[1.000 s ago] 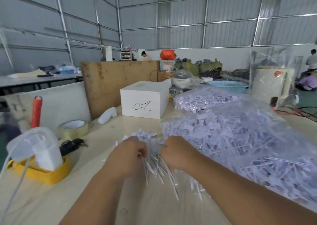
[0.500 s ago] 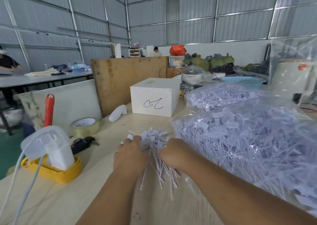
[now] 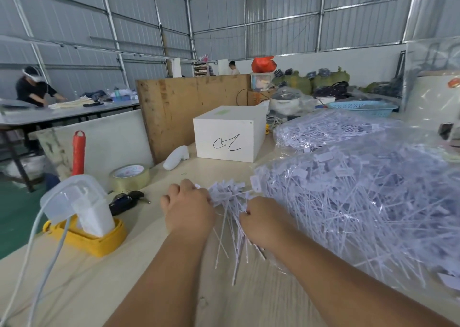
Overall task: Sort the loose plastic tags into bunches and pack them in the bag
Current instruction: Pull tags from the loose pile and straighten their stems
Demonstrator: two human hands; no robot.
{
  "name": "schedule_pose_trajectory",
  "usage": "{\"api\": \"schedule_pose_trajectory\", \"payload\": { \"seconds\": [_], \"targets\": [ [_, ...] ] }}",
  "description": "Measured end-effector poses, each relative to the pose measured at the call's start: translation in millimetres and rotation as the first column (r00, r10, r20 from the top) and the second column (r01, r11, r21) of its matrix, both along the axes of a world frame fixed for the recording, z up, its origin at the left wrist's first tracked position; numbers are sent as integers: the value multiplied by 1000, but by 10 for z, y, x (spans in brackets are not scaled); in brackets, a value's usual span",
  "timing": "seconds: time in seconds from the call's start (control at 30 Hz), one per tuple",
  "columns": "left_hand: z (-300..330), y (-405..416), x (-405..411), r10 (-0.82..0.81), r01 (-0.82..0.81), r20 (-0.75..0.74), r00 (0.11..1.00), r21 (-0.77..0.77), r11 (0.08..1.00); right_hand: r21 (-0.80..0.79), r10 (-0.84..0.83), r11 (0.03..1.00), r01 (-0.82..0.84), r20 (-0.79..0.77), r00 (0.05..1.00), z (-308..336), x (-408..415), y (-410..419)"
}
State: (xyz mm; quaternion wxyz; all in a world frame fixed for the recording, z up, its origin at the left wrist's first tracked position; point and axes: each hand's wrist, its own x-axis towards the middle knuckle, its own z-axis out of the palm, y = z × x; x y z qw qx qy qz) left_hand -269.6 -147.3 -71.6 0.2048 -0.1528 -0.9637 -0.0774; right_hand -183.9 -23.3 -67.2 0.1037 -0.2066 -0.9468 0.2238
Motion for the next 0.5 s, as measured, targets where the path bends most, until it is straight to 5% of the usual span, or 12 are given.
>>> {"api": "schedule_pose_trajectory", "payload": {
  "seconds": [0.07, 0.2, 0.4, 0.5],
  "targets": [
    [90, 5, 72, -24, 25, 42, 999, -14, 1000, 3, -30, 1000, 30, -1, 1000, 15, 8, 4],
    [176, -67, 181, -138, 86, 270, 953, 194, 977, 22, -67, 998, 67, 0, 998, 30, -1, 39],
    [257, -84, 307, -367, 221, 631, 684, 300, 928, -102, -71, 993, 65, -61, 996, 37, -43, 66],
    [229, -121, 130, -228, 94, 434, 872, 307, 947, -180, -49, 983, 37, -61, 997, 64, -37, 44]
  ]
}}
